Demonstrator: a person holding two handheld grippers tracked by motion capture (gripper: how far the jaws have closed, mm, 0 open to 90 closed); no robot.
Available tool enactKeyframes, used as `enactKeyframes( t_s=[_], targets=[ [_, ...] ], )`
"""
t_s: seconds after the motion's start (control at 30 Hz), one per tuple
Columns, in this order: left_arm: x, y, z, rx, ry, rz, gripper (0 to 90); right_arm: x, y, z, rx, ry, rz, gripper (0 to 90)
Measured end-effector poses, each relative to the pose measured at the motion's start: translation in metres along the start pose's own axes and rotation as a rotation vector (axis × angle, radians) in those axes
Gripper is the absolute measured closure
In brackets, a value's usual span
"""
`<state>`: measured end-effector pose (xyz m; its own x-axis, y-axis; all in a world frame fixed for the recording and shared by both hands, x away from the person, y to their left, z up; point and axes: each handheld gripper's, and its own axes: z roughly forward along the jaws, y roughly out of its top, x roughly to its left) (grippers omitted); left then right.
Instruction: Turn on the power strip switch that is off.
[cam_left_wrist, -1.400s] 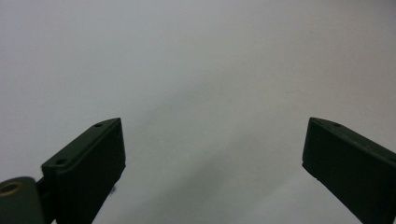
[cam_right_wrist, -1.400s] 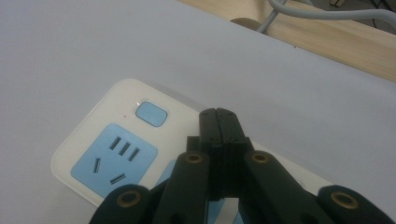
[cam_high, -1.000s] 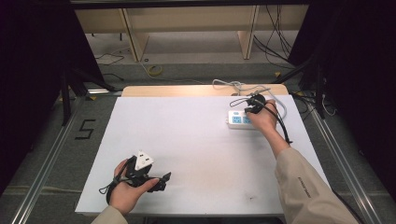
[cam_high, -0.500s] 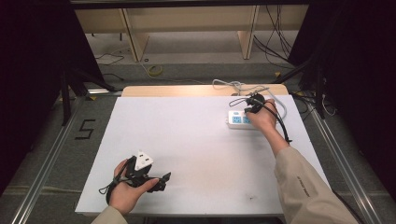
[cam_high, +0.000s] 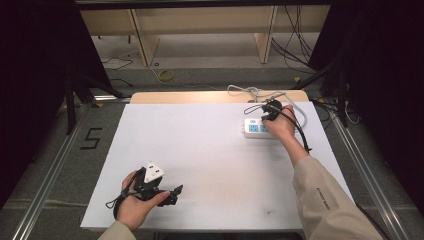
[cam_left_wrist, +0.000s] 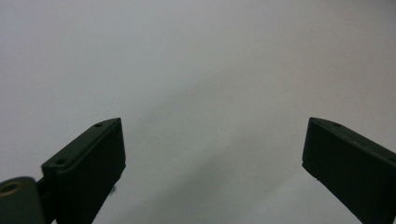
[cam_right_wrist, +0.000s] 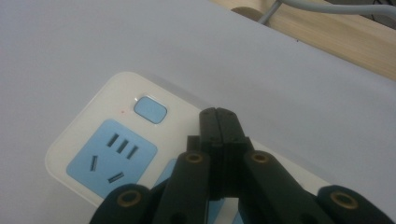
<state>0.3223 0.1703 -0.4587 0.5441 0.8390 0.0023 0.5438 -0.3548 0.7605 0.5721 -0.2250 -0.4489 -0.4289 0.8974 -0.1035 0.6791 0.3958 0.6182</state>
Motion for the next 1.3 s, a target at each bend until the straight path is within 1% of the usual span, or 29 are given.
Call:
enactKeyframes(
  t_s=[0.33,0.87,1.3],
  targets=[
    [-0.0004,-0.0006,-0.0002,-0.002,0.002,-0.003,5.6,-0.0012,0.0015,0.0003,0.011,0.01,0.007,90.0],
    [-0.0004,-0.001,-0.0003,-0.003,0.001,-0.006,5.6,-0.0002,0.0024,0.0009,0.025,0.002,0.012,90.0],
    [-0.0005,-0.0007,-0.0004,-0.003,0.002,-0.003,5.6,-0.0004,0.0015,0.0011,0.017,0.004,0.013,90.0]
  ],
)
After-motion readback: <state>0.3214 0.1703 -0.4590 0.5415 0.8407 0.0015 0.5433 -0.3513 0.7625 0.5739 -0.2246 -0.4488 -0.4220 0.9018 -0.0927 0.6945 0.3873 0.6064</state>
